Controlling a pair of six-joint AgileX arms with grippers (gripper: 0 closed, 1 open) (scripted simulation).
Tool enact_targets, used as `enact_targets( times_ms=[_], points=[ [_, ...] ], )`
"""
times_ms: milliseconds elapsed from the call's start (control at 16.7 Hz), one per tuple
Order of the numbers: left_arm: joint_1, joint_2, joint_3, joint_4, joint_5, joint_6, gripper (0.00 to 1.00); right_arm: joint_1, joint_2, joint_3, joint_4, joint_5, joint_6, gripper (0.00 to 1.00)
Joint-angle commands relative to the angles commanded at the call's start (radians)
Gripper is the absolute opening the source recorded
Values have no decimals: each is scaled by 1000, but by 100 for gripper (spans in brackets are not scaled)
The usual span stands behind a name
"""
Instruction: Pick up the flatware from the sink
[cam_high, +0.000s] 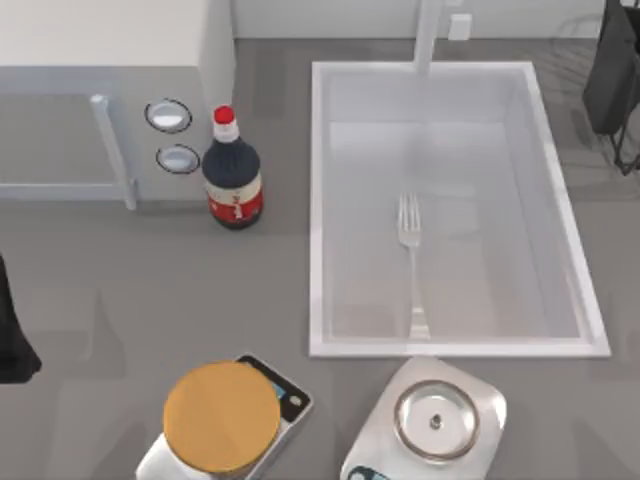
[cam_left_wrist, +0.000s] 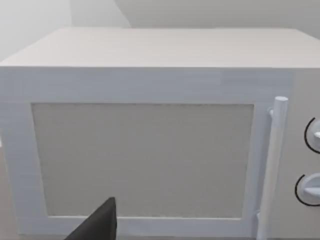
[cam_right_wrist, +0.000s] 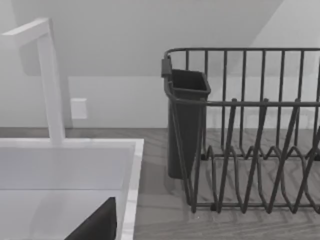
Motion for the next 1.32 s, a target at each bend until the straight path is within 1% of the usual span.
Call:
enact_targets(
  times_ms=[300,540,840,1320],
  points=[
    [0,0,0,0,0,0,100,4,29,26,-14,1,2,100],
    [0,0,0,0,0,0,100,30,213,193,-103,7,18,100],
    [0,0,0,0,0,0,100,98,641,586,-326,14,76,100],
    [0,0,0,0,0,0,100,255,1501,1408,-800,18,236,100]
  ],
)
